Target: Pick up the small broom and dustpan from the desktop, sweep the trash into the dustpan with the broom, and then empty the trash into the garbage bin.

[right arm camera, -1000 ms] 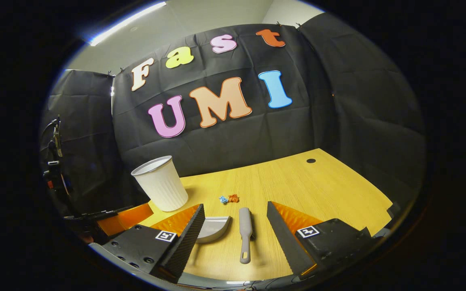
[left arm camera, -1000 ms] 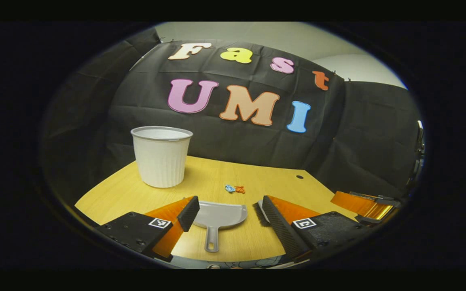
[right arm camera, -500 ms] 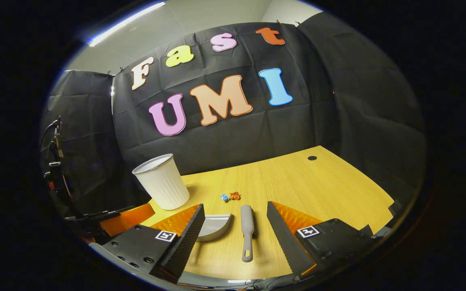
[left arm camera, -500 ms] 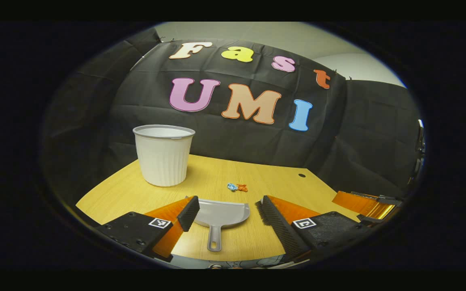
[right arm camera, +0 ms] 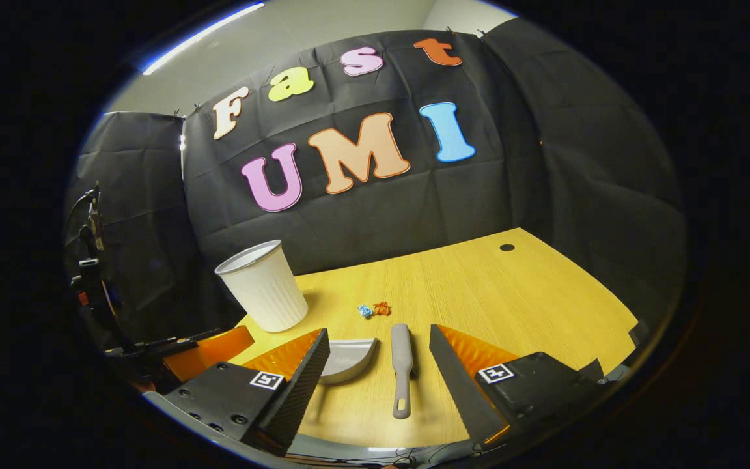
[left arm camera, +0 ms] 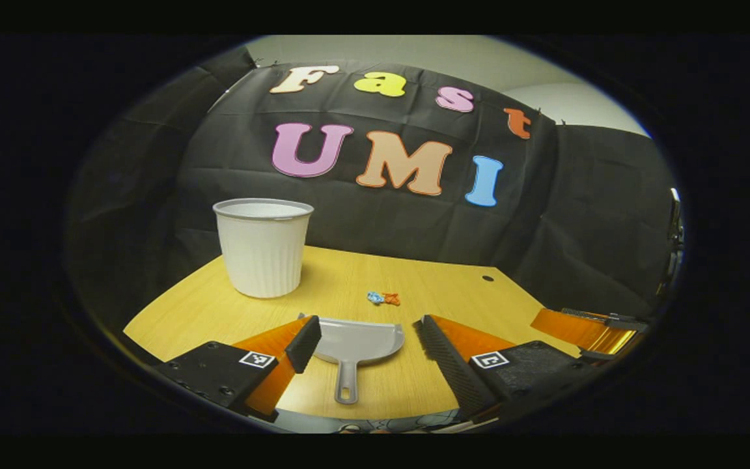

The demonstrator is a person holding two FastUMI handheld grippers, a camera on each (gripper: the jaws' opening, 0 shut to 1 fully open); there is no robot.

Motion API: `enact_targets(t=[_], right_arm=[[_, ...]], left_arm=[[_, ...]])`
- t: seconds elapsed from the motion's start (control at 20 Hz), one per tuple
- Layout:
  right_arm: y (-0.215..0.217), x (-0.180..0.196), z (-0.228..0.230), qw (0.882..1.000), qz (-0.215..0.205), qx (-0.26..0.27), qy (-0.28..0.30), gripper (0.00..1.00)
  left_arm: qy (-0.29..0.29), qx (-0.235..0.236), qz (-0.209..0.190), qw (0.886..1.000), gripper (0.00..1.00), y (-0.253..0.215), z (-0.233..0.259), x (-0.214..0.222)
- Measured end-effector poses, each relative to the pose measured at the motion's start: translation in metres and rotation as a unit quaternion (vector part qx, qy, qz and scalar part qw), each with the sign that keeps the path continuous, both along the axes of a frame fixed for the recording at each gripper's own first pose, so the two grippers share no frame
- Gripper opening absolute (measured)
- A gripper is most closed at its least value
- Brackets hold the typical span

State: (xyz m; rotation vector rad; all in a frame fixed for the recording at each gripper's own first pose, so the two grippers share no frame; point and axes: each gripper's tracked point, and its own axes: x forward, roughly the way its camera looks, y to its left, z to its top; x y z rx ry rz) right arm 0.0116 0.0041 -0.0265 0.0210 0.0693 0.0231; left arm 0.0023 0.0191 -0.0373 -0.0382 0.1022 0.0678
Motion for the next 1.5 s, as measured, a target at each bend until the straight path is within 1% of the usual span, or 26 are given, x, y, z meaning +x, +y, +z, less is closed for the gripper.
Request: enact_targets(t=[0.15, 0.2, 0.25, 0.35, 0.55, 0.65, 0.7, 0.8, 0.9, 1.05, 1.1, 1.2, 1.3, 1.4, 1.5], right_arm=[[-0.001, 0.005, -0.003, 1.0, 0.0, -0.001, 0.004, 0.91], [-0.002, 0.01, -0.006, 1.0, -0.001, -0.004, 0.007, 0.91], [-0.003, 0.016, -0.01, 1.0, -0.002, -0.008, 0.011, 0.91], [-0.008, 0.029, -0.021, 1.0, -0.004, -0.022, 0.02, 0.91], [-0.013, 0.063, -0.055, 0.997, -0.002, -0.047, 0.053, 0.92], [-0.015, 0.083, -0.081, 0.995, -0.003, -0.062, 0.082, 0.92], [-0.017, 0.093, -0.096, 0.992, -0.005, -0.069, 0.102, 0.92], [-0.022, 0.113, -0.128, 0.986, -0.004, -0.078, 0.146, 0.92], [-0.028, 0.126, -0.153, 0.981, -0.008, -0.07, 0.182, 0.92], [-0.039, 0.134, -0.186, 0.97, -0.02, -0.048, 0.238, 0.92], [-0.042, 0.135, -0.189, 0.968, -0.024, -0.048, 0.246, 0.92], [-0.049, 0.14, -0.195, 0.965, -0.032, -0.057, 0.256, 0.92], [-0.05, 0.142, -0.204, 0.959, -0.032, -0.058, 0.277, 0.92], [-0.053, 0.145, -0.214, 0.952, -0.033, -0.062, 0.299, 0.92], [-0.055, 0.146, -0.22, 0.948, -0.035, -0.069, 0.309, 0.91]], left_arm=[[0.009, -0.001, -0.004, 1.0, 0.93, 0.001, -0.005, 0.002], [0.017, -0.001, -0.007, 1.0, 0.95, 0.001, -0.011, 0.004], [0.029, -0.001, -0.012, 1.0, 0.93, 0.001, -0.018, 0.006], [0.051, -0.003, -0.017, 0.999, 0.93, 0.003, -0.034, 0.013], [0.1, 0.004, -0.01, 0.995, 0.94, 0.015, -0.071, 0.024], [0.127, 0.015, -0.003, 0.992, 0.95, 0.024, -0.092, 0.031], [0.149, 0.017, -0.003, 0.989, 0.94, 0.026, -0.106, 0.031], [0.182, 0.012, -0.006, 0.983, 0.95, 0.026, -0.127, 0.035], [0.205, 0.002, -0.005, 0.979, 0.95, 0.026, -0.147, 0.038], [0.24, 0.007, 0.004, 0.971, 0.95, 0.034, -0.17, 0.044], [0.25, 0.009, 0.006, 0.968, 0.94, 0.036, -0.177, 0.046], [0.272, 0.007, 0.002, 0.962, 0.95, 0.037, -0.189, 0.051], [0.305, 0.008, 0.0, 0.952, 0.95, 0.041, -0.199, 0.05], [0.334, 0.018, -0.002, 0.942, 0.96, 0.045, -0.206, 0.048], [0.349, 0.035, -0.004, 0.937, 0.95, 0.05, -0.211, 0.05]])
